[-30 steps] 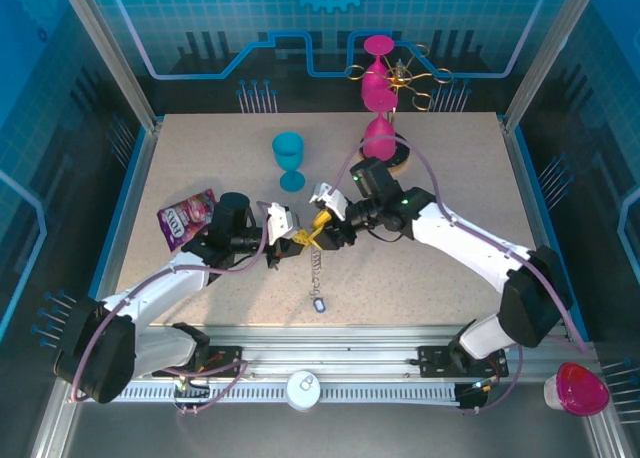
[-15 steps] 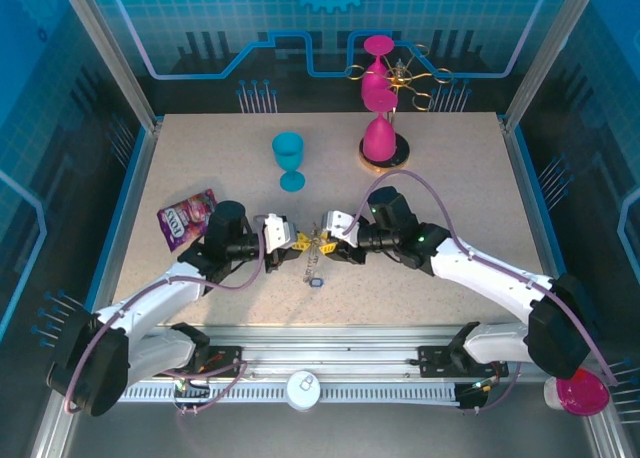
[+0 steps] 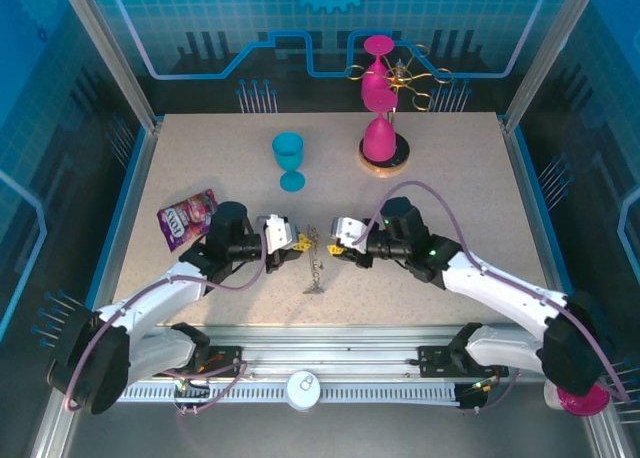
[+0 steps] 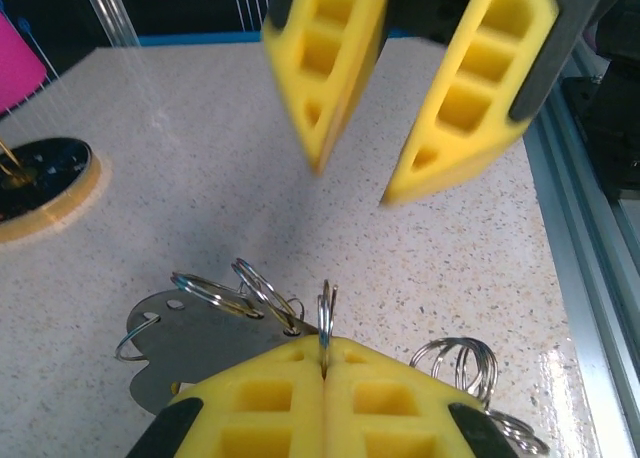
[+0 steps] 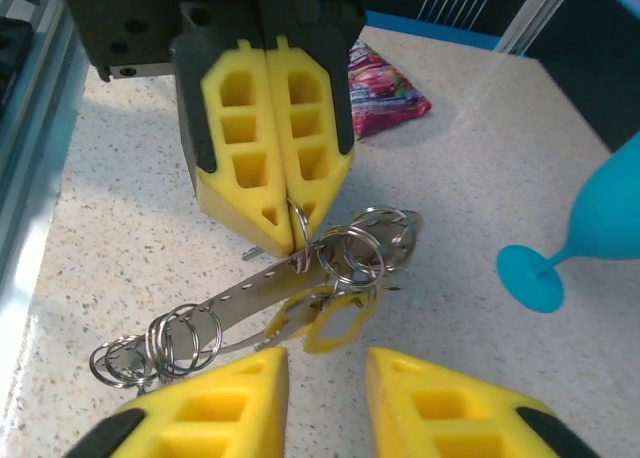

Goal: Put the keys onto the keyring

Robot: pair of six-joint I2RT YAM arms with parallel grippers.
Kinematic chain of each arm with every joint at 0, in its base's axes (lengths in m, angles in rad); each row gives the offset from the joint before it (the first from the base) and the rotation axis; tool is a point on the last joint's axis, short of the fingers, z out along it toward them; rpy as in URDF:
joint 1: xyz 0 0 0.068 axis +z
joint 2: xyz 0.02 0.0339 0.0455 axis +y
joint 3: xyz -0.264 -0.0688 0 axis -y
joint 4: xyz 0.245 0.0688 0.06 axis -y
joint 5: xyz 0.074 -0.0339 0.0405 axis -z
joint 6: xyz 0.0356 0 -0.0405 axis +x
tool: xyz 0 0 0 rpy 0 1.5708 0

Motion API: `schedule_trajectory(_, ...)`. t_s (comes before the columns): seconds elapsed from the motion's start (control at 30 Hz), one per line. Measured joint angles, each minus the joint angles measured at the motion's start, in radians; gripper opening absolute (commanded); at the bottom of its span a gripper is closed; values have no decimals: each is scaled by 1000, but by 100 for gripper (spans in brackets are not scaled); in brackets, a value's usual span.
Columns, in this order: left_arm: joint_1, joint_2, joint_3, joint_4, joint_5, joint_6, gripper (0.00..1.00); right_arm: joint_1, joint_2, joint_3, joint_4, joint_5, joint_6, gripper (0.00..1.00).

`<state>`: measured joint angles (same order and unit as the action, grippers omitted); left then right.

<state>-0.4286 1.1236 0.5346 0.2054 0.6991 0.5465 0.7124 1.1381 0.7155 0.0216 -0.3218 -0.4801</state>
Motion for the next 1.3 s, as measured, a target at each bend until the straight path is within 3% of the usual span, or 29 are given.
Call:
schedule_trajectory(0.1,0,32,26,-24,17,-35,0,2,-34,-5,-5,-15,17,16)
schedule_trajectory(0.47,1,49,35,11,109,-123,0,21,76,-5,48,-87,95,27)
schedule_trajectory(0.7,1,60,35,48,148,-130,0,20,86,-5,70,-91,118,28)
schedule_trajectory(1.1,1,69,35,64,171,-130,0,15,86,-5,123,-140,151,20)
schedule_trajectory(1.3,1,69,35,63,181,-130,0,12,86,-5,135,-152,166,2)
